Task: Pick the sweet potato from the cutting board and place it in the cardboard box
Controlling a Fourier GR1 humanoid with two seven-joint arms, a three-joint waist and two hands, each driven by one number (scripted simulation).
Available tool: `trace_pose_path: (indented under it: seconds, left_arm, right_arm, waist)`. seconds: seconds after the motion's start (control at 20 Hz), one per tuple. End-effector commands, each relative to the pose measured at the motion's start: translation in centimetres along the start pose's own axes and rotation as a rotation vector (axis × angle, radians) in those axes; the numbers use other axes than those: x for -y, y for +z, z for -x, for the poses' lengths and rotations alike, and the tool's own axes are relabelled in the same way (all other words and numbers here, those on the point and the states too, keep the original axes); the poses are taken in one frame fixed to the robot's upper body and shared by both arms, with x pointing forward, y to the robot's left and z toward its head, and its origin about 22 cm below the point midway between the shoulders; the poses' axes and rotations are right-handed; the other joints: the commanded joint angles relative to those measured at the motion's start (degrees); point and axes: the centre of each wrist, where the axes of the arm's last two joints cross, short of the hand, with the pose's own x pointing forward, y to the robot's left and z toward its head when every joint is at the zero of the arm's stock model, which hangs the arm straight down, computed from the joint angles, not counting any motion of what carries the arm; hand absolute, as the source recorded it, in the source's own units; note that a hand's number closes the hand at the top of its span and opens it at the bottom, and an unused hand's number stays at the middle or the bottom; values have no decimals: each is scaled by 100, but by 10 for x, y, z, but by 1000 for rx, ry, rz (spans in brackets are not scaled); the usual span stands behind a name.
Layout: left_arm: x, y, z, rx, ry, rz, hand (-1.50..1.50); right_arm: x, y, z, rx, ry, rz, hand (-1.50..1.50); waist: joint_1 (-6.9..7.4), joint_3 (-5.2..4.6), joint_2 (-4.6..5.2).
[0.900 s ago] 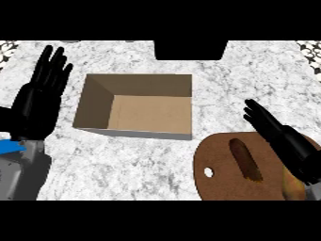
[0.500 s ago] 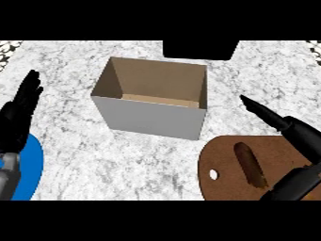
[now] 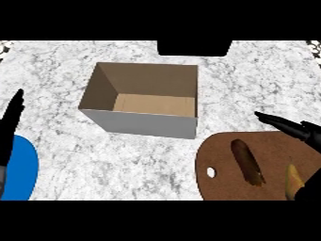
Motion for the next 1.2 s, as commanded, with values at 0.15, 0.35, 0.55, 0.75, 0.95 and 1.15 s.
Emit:
trace_pose_path:
  seconds: [0.15,0.35,0.55,0.75,0.95,1.15]
  left_arm:
    - [-4,-2,14,-28,-31,-7,0]
    - [5,-6,7,11,-43,15,0]
    - [0,-8,10,-13,-28,-21,0]
    - [-3,-9,9,-26,-41,-1,0]
    - [3,-3,4,-34,-33,-7,0]
    - [-4,-3,30,-30,-36,-12,0]
  right_arm:
    - [47,-5,-5,56,323,-96,-150]
    - [46,-36,-19,-78,537,-277,-150]
    - [38,-58,-44,-143,626,-440,-150]
    - [23,-75,-41,-253,733,-553,-150]
    - [18,-111,-62,-304,718,-628,-150]
    - [-13,-111,-40,-348,769,-654,-150]
  waist:
    - [-39,-10,-18]
    - [95,-16,10]
    - [-27,-22,-31]
    - [-39,-17,-28]
    - [-55,-15,-40]
    - [-104,-15,-33]
